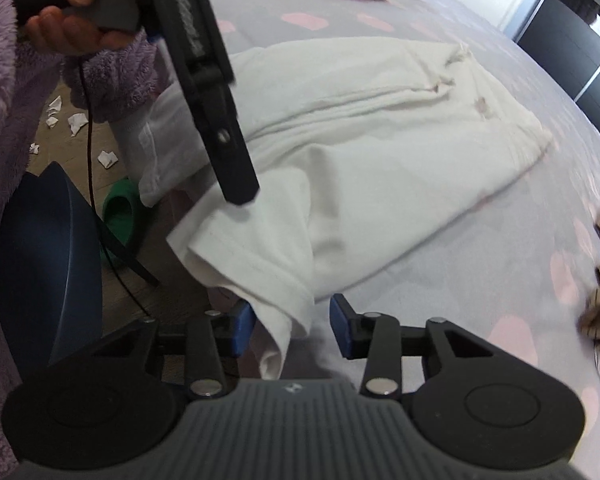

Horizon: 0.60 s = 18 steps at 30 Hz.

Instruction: Fold clothes

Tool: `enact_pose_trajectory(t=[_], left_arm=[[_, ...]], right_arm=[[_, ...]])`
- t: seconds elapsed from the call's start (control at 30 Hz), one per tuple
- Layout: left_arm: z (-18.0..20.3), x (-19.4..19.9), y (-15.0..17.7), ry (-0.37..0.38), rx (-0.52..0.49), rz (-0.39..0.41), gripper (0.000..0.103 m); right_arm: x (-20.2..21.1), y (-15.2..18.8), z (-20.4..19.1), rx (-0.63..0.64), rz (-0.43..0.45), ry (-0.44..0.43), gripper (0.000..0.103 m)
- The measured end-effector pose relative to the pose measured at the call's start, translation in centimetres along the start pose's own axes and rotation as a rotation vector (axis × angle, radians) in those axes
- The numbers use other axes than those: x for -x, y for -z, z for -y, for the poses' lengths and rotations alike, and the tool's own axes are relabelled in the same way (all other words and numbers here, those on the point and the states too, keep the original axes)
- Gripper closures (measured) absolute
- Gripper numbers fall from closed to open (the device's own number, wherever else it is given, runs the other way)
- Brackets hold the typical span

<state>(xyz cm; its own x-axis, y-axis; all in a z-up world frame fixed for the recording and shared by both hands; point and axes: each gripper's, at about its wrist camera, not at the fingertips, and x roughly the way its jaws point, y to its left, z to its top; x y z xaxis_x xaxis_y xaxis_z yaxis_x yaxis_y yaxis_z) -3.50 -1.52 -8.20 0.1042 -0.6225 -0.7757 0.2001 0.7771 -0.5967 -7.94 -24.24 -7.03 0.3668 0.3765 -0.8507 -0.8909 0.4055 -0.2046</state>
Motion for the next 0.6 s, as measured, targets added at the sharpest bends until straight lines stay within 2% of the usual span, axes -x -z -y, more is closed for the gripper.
enact_pose_trajectory(t=[0.03,0.07,0.17,0.27,0.3,0.33,0.37,0.43,0.5,0.6], left_arm=[[0.0,-0.1,0.0,0.002,-0.001,-0.003,0.082],[0.0,0.1,0.0,0.007,-0.004,-0.004,0.088],[0.0,0.7,0.0,-0.005,-0.020,-0.011,0.097],[-0.3,1.0,0.1,-0.050,-0.026,-0.031,0.099],[-0.5,0.9,0.2,-0.091,-0.039,-0.040,0.099],[-0.6,0.7,0.3,-0.130,-0.052,-0.049,0.099],[-0.8,0.4,0.4,-0.161,-0.062,-0.059,0.100],[-1.4,0.0,0.7,-0.177,-0.050,-0.085,0.100],[-1.3,0.1,0.9,-0.187,-0.053,-0.088,0.100],[-1.1,0.5,1.1,-0.180,-0.063,-0.072,0.100]], right_arm=[[0.0,-0.2,0.0,0.000,-0.007,-0.007,0.087],[0.2,-0.4,-0.2,0.001,-0.014,-0.012,0.088],[1.2,-1.2,-1.2,0.007,-0.026,-0.026,0.091],[1.9,-1.8,-3.5,0.055,-0.023,-0.056,0.091],[1.8,-1.9,-4.3,0.078,-0.038,-0.078,0.091],[1.6,-2.0,-5.0,0.097,-0.058,-0.110,0.093],[1.3,-2.0,-5.5,0.104,-0.077,-0.149,0.101],[0.8,-1.8,-6.0,0.097,-0.111,-0.223,0.101],[0.7,-1.6,-5.7,0.079,-0.129,-0.208,0.100],[1.2,-1.4,-3.3,-0.044,-0.111,-0.135,0.096]])
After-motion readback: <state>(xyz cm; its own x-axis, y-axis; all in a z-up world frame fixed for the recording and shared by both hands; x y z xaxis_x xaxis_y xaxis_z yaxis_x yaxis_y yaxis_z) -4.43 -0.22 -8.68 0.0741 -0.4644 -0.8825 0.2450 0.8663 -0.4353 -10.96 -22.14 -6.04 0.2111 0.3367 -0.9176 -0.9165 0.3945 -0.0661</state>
